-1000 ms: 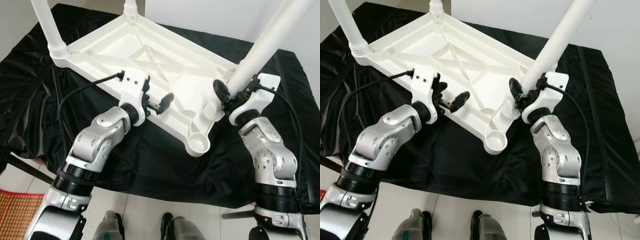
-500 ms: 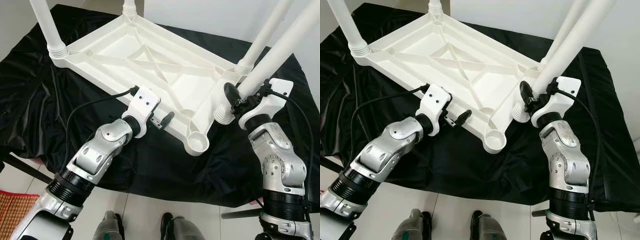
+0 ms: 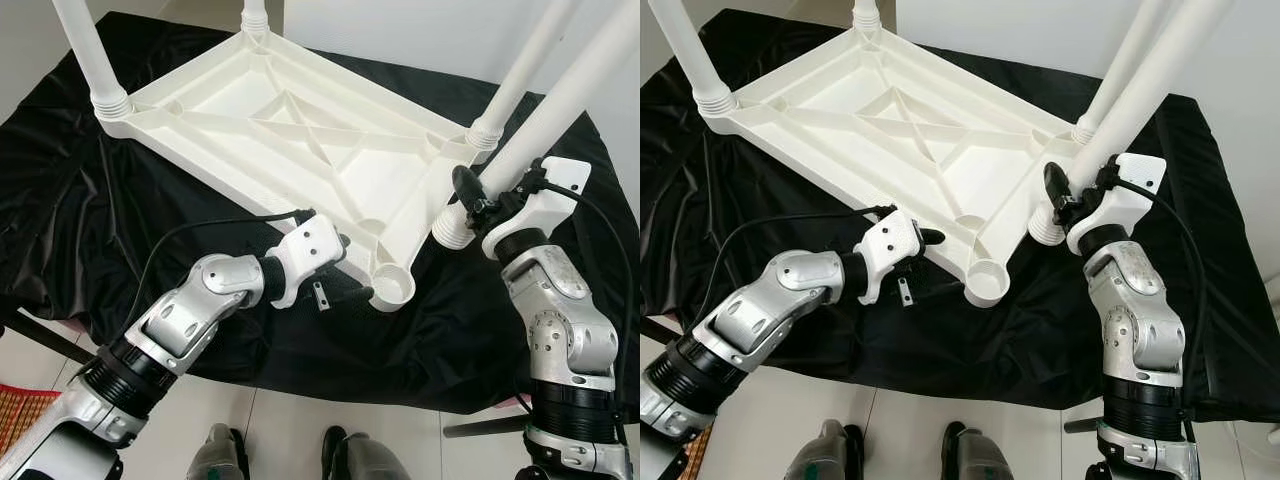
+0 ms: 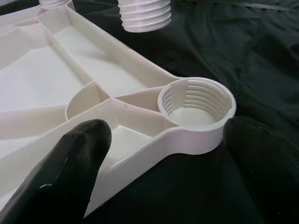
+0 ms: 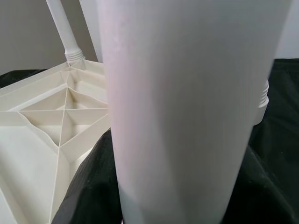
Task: Building children table
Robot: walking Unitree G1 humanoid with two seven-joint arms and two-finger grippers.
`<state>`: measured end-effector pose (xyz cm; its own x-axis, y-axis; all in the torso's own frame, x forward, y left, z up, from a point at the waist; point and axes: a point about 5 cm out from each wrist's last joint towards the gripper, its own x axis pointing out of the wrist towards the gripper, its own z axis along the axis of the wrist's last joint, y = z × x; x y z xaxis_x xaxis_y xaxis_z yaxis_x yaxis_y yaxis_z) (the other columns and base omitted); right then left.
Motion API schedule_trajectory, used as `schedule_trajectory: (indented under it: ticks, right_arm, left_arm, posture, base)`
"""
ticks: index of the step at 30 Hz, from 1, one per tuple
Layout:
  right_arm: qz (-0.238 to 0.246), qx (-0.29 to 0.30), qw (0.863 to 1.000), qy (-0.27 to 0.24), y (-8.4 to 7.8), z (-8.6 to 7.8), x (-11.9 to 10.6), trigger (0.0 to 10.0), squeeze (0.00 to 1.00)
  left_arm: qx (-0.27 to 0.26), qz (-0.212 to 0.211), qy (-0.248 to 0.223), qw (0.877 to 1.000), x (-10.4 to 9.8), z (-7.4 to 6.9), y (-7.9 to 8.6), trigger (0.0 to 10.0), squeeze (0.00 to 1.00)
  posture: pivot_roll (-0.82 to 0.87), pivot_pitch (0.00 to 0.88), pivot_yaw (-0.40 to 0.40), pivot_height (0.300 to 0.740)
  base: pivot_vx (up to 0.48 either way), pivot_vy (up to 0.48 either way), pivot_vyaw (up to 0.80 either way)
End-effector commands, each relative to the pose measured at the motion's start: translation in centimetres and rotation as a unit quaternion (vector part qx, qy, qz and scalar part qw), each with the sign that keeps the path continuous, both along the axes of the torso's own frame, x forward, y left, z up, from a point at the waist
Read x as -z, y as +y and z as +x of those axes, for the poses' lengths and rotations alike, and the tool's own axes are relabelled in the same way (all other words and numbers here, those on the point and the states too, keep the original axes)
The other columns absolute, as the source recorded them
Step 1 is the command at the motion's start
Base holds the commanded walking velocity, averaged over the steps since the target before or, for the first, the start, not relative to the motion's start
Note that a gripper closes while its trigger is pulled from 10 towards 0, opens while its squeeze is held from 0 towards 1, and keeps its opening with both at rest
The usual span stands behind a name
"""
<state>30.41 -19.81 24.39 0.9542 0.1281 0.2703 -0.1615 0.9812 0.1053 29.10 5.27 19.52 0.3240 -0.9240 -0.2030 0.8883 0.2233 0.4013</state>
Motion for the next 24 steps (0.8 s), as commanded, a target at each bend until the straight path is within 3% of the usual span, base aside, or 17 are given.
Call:
schedule_trajectory:
  ticks: [1,14,24]
  right_arm:
    - [-0.004,0.006,1.000,-0.015,-0.3,-0.4,-0.4,10.0,0.00]
    - [-0.001,0.010,1.000,-0.023,-0.2,-0.4,-0.8,10.0,0.00]
    - [0.003,0.010,1.000,-0.029,-0.1,-0.7,-0.9,10.0,0.00]
  left_arm:
    - [0.012,0.018,-0.007,1.000,0.5,-0.1,-0.3,10.0,0.00]
    - [-0.026,0.070,-0.059,0.995,1.6,2.1,-1.4,10.0,0.00]
    - [-0.082,0.052,-0.072,0.993,0.8,4.4,-2.3,10.0,0.00]
  posture:
    - [0.02,0.194,-0.056,0.740]
    - [0.00,0.189,-0.037,0.740]
    - [-0.02,0.170,-0.026,0.740]
  base:
    - [0.000,0.000,0.00]
    - [0.000,0.000,0.00]
    - [0.000,0.000,0.00]
